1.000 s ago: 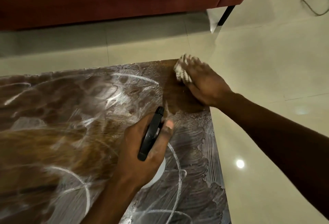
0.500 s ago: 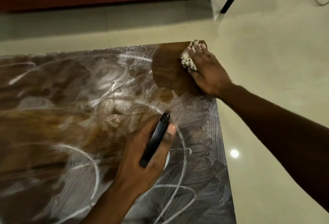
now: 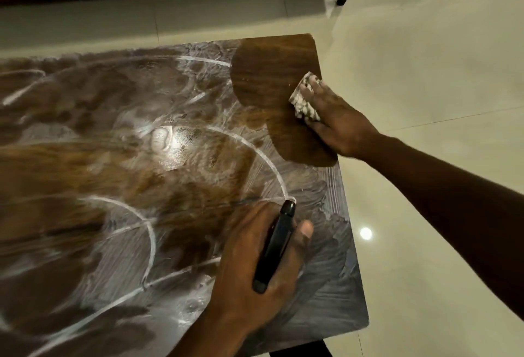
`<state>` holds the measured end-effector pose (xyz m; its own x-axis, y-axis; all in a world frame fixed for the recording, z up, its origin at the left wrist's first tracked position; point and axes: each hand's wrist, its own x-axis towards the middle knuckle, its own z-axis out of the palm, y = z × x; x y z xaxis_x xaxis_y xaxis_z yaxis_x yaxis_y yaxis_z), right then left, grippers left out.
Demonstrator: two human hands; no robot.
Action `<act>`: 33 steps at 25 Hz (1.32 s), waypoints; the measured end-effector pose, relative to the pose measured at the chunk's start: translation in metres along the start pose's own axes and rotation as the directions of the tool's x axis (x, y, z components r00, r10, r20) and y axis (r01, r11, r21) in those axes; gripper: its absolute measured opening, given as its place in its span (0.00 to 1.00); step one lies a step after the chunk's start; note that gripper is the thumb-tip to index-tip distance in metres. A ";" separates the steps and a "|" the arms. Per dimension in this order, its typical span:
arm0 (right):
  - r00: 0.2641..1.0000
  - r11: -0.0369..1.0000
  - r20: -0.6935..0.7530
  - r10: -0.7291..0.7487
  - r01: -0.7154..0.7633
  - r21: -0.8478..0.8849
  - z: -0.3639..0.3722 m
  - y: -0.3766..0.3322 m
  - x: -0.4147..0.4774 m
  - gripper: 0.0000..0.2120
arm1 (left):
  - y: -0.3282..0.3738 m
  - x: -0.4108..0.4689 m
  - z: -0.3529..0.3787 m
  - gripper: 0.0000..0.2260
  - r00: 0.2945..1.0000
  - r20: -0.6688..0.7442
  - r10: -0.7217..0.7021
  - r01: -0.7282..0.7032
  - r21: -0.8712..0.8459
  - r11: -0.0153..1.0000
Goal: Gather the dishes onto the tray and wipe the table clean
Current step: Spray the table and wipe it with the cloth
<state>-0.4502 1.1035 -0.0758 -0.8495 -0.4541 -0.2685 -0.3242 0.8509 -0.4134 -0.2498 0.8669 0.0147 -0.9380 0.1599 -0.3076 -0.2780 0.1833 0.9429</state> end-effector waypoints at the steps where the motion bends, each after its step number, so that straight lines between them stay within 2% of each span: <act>1: 0.997 0.994 -0.011 0.070 -0.069 0.088 -0.002 -0.006 0.011 0.33 | 0.002 -0.003 0.003 0.20 1.000 -0.004 0.018 -0.018 0.036 0.999; 3: 0.997 0.984 0.012 0.077 -0.078 0.160 -0.002 -0.010 0.011 0.32 | 0.004 -0.010 0.010 0.19 0.997 -0.061 0.043 -0.034 0.132 0.991; 7: 0.983 0.983 0.129 -0.133 0.114 0.142 0.000 0.016 -0.046 0.33 | -0.006 -0.037 0.032 0.25 0.995 -0.103 0.003 0.020 0.229 0.973; 10: 0.960 0.971 0.170 -0.223 0.203 0.124 -0.005 0.033 -0.051 0.33 | -0.019 -0.070 0.054 0.30 0.989 -0.126 -0.080 0.101 0.166 0.981; 13: 0.964 0.971 0.189 -0.185 0.150 0.186 -0.008 0.035 -0.039 0.32 | -0.033 -0.098 0.074 0.30 0.958 -0.162 -0.238 0.243 0.011 0.970; 17: 0.977 0.975 0.127 -0.173 0.152 0.163 0.005 0.016 -0.040 0.33 | -0.040 -0.117 0.092 0.33 0.930 -0.216 -0.296 0.306 0.013 0.952; 19: 0.958 0.965 0.123 -0.260 0.255 0.061 0.020 0.009 -0.062 0.34 | -0.044 -0.123 0.097 0.32 0.912 -0.227 -0.341 0.357 0.032 0.934; 22: 0.859 0.874 0.238 -0.453 0.480 -0.071 0.029 0.020 -0.092 0.36 | -0.049 -0.131 0.101 0.28 0.914 -0.240 -0.328 0.357 0.088 0.930; 23: 0.839 0.852 0.254 -0.481 0.516 -0.088 0.026 0.027 -0.091 0.36 | -0.050 -0.133 0.101 0.27 0.912 -0.241 -0.332 0.360 0.080 0.929; 25: 0.884 0.895 0.205 -0.421 0.441 -0.064 0.022 0.032 -0.081 0.36 | -0.054 -0.137 0.100 0.26 0.903 -0.244 -0.354 0.375 0.044 0.926; 27: 0.967 0.970 0.079 -0.243 0.241 0.031 0.024 0.018 -0.072 0.34 | -0.055 -0.142 0.098 0.25 0.899 -0.254 -0.356 0.374 0.028 0.927; 29: 0.991 0.990 0.031 -0.132 0.130 0.056 0.034 -0.006 -0.080 0.34 | -0.057 -0.147 0.096 0.25 0.907 -0.246 -0.342 0.361 0.038 0.932; 31: 0.964 0.970 0.112 -0.240 0.243 -0.015 0.054 -0.025 -0.117 0.34 | -0.061 -0.153 0.095 0.27 0.918 -0.229 -0.323 0.340 0.038 0.940; 33: 0.846 0.870 0.307 -0.437 0.484 -0.095 0.076 -0.030 -0.177 0.36 | -0.064 -0.159 0.093 0.28 0.921 -0.229 -0.315 0.329 0.026 0.944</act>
<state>-0.2588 1.1379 -0.0817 -0.4491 -0.8367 -0.3135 -0.7328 0.5456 -0.4065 -0.0634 0.9201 -0.0089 -0.8237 -0.1324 -0.5513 -0.5660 0.2511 0.7853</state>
